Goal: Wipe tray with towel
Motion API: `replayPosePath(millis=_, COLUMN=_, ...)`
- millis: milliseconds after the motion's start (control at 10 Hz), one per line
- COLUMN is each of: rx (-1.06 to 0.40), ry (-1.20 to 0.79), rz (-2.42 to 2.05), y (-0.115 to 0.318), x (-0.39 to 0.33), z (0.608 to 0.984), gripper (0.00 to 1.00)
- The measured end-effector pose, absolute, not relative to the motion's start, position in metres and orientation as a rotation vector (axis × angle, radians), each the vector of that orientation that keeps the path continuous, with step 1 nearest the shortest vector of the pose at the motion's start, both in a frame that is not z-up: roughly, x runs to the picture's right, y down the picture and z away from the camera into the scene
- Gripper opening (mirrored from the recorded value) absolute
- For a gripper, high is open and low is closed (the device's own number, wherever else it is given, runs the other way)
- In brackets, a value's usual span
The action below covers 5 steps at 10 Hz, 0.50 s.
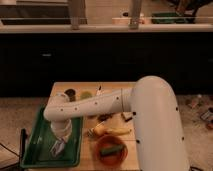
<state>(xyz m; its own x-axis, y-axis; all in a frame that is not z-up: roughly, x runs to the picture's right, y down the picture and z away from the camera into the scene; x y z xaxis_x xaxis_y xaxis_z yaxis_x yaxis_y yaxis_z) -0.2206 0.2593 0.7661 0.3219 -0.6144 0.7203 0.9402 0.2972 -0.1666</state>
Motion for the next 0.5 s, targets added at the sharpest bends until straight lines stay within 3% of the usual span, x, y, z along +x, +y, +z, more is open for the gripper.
replayPosePath(millis=500, rx=-0.599, ry=-0.565, rz=-1.105, y=0.235, x=-0.233, z=0.804, gripper=0.00)
